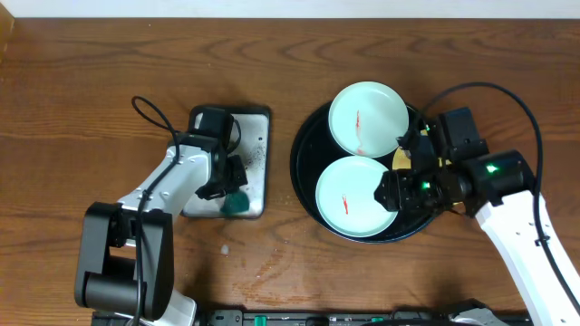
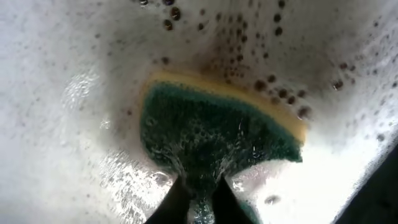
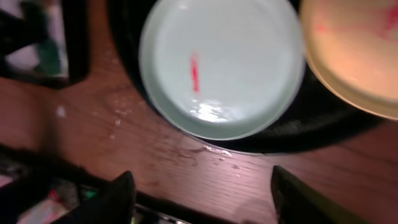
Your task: Clean dirty plates on tray and stack at the side
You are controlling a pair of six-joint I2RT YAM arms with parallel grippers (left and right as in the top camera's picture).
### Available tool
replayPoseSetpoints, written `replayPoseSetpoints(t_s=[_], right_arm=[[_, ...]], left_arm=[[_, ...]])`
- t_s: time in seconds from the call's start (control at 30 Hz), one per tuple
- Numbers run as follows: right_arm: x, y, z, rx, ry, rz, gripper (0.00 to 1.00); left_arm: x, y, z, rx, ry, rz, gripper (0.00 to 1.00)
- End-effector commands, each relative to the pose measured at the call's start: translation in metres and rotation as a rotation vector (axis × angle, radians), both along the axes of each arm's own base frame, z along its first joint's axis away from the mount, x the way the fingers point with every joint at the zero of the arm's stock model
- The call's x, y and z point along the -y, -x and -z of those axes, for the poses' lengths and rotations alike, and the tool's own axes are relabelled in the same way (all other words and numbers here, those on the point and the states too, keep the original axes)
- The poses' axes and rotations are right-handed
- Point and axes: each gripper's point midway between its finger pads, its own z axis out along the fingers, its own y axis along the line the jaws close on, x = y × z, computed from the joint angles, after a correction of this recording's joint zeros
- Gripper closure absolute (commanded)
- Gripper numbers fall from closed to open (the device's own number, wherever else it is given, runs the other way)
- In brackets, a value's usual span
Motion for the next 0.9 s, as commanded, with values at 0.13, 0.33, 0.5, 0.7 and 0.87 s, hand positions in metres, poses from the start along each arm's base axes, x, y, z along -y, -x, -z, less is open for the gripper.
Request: replayPoseSetpoints(t_s=[0.13, 0.33, 0.5, 0.7, 0.87], right_arm=[[0.026, 0.004, 0.064, -0.119, 0.112, 0.198, 0.25], [0.033, -0.001, 0.092, -0.143, 0.051, 0.157, 0.26], [0.026, 0.001, 0.090, -0.135, 0.008, 0.082, 0.26], [0.020, 0.019, 0.104, -0.186, -0.005, 0.059, 0.26], [0.025, 0.012, 0.115, -0.154, 0.022, 0.096, 0.25]], left_arm=[[-0.003, -0.002, -0.031, 0.040, -0.013, 0.006, 0.62], [0.007, 0.012, -0.022, -0.003, -0.005, 0.039, 0.57], [0.012, 0.016, 0.003, -0.016, -0.017, 0.065, 0.61], [0.000, 0.015, 0.021, -0.040, -0.093, 0.061, 0.89], [0.001, 0.012, 0.009, -0.035, -0.092, 0.061, 0.92]])
